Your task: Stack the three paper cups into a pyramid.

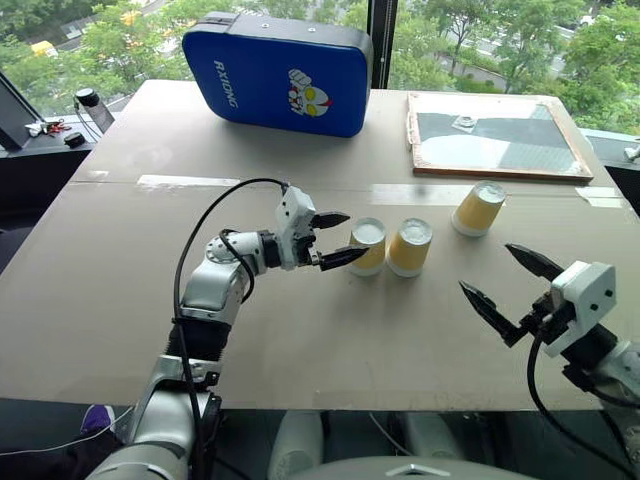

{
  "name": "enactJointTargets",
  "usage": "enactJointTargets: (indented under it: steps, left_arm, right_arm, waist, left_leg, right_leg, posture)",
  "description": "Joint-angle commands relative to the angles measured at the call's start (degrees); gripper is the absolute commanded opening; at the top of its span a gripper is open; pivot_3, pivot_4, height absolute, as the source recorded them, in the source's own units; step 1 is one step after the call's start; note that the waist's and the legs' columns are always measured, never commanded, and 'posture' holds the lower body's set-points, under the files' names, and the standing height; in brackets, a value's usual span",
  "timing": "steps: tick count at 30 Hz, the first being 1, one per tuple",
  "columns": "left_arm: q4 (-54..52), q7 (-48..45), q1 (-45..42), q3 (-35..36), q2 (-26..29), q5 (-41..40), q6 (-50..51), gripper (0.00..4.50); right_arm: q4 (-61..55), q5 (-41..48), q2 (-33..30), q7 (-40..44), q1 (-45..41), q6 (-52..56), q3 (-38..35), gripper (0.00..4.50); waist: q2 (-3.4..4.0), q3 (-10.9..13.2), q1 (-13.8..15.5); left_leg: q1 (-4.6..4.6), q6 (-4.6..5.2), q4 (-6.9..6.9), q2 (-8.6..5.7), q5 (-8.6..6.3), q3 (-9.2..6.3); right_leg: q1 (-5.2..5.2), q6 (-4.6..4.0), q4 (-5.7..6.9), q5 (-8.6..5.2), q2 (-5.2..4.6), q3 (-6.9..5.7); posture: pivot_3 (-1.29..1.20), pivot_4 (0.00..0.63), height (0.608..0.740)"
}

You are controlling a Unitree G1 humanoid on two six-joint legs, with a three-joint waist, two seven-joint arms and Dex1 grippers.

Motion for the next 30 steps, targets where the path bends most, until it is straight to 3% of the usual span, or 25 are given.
enactJointTargets:
  steps: [1,9,21,23,27,30]
  left_arm:
    - [-10.6,0.4,4.4,4.8,2.8,-6.5,4.2,4.44]
    - [-30.7,2.7,13.8,12.5,9.7,-20.1,14.5,4.44]
    - [-39.7,12.3,17.6,15.0,10.7,-27.3,17.3,4.44]
    - [-40.0,12.4,18.2,15.5,11.2,-27.9,17.0,4.50]
    - [-40.0,11.5,19.8,16.8,12.3,-28.5,15.9,4.50]
    - [-39.6,11.8,20.2,16.7,12.3,-28.7,15.2,4.50]
  right_arm:
    - [8.0,-1.7,0.0,-4.0,-10.5,4.3,0.9,4.50]
    - [29.9,-6.5,3.6,-9.3,-31.5,7.7,4.6,4.50]
    - [49.3,-11.0,6.5,-7.7,-42.6,3.6,7.2,4.50]
    - [50.8,-11.4,6.8,-7.4,-43.2,2.7,7.1,3.98]
    - [50.3,-11.4,7.2,-7.2,-43.2,1.4,6.3,2.38]
    - [48.4,-10.8,6.8,-6.4,-42.6,1.4,5.7,2.31]
  waist:
    - [0.02,0.0,-0.2]
    - [0.09,0.1,-0.1]
    - [0.16,0.1,-0.7]
    - [0.17,0.1,-0.8]
    - [0.18,0.1,-0.8]
    - [0.23,0.1,-0.7]
  left_leg:
    - [0.00,0.00,-0.01,0.01,0.00,-0.01]
    - [-0.05,-0.01,-0.07,0.00,0.00,0.00]
    - [-0.03,-0.01,-0.10,-0.01,0.01,0.03]
    - [-0.01,-0.01,-0.12,-0.01,0.01,0.03]
    - [-0.01,-0.01,-0.14,0.00,0.01,0.05]
    - [-0.02,-0.01,-0.14,0.00,0.01,0.07]
  right_leg:
    - [0.00,0.00,0.02,0.00,0.00,-0.01]
    - [-0.02,0.00,-0.06,-0.01,-0.05,-0.01]
    - [-0.04,0.01,-0.04,0.00,-0.06,0.03]
    - [-0.04,0.01,-0.03,0.00,-0.06,0.03]
    - [-0.05,0.00,-0.04,0.00,-0.05,0.03]
    - [-0.06,0.00,-0.04,0.00,-0.07,0.03]
  posture:
    - [0.00,0.150,0.740]
    - [0.00,0.150,0.740]
    - [0.00,0.150,0.740]
    - [0.00,0.150,0.740]
    - [0.00,0.150,0.740]
    - [0.00,0.150,0.740]
